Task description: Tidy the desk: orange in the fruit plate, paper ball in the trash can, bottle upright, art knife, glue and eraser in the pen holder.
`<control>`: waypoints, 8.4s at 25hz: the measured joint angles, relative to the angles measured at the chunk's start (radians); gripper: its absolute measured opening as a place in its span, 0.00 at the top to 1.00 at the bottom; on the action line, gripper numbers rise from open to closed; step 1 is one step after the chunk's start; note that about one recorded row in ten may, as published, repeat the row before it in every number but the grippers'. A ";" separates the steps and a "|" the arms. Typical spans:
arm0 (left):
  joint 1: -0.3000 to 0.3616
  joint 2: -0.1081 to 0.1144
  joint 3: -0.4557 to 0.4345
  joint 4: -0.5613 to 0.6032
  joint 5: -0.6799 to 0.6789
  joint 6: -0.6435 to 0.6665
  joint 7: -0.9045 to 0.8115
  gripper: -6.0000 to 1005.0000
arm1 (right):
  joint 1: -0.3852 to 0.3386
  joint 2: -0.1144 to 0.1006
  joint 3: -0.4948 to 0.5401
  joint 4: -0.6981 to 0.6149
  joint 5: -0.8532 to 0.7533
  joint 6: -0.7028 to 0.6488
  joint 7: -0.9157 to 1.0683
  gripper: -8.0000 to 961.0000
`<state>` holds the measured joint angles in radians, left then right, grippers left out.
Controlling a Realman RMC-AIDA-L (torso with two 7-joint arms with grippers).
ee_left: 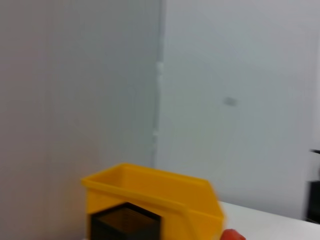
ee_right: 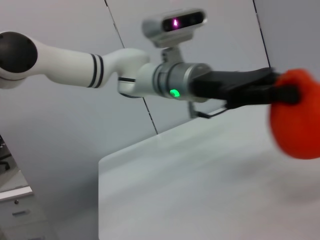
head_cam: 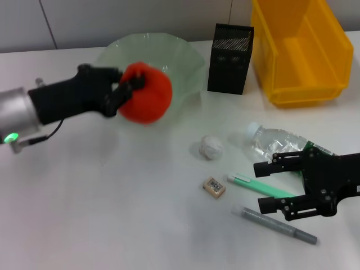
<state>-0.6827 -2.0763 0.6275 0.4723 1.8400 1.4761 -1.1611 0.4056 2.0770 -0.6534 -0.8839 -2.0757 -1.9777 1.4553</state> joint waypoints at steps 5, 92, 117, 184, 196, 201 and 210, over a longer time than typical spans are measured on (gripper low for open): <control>-0.087 -0.003 0.000 -0.092 -0.071 -0.153 0.028 0.89 | 0.000 0.000 -0.008 0.017 0.000 0.004 -0.002 0.24; 0.325 0.037 0.488 0.164 -0.068 0.338 -0.005 0.16 | 0.486 0.003 -0.606 -0.098 -0.558 0.415 0.851 0.24; 0.317 0.020 0.482 0.164 -0.048 0.312 0.006 0.16 | 0.465 0.008 -0.751 0.051 -0.434 0.735 0.805 0.24; 0.312 0.028 0.414 0.177 -0.054 0.319 0.010 0.16 | 0.015 -0.019 -0.072 -0.704 -0.106 0.063 0.661 0.60; 0.319 0.029 0.414 0.176 -0.051 0.320 0.010 0.16 | 0.057 -0.086 0.109 -0.597 -0.200 0.185 0.538 0.61; 0.321 0.028 0.414 0.171 -0.050 0.319 0.009 0.16 | 0.093 -0.142 0.123 -0.428 -0.192 0.303 0.481 0.61; 0.316 0.026 0.414 0.173 -0.050 0.313 0.009 0.16 | 0.200 -0.175 0.119 -0.083 -0.189 0.623 0.269 0.59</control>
<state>-0.3669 -2.0500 1.0415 0.6454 1.7903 1.7895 -1.1521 0.6058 1.9015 -0.5348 -0.9667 -2.2650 -1.3547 1.7248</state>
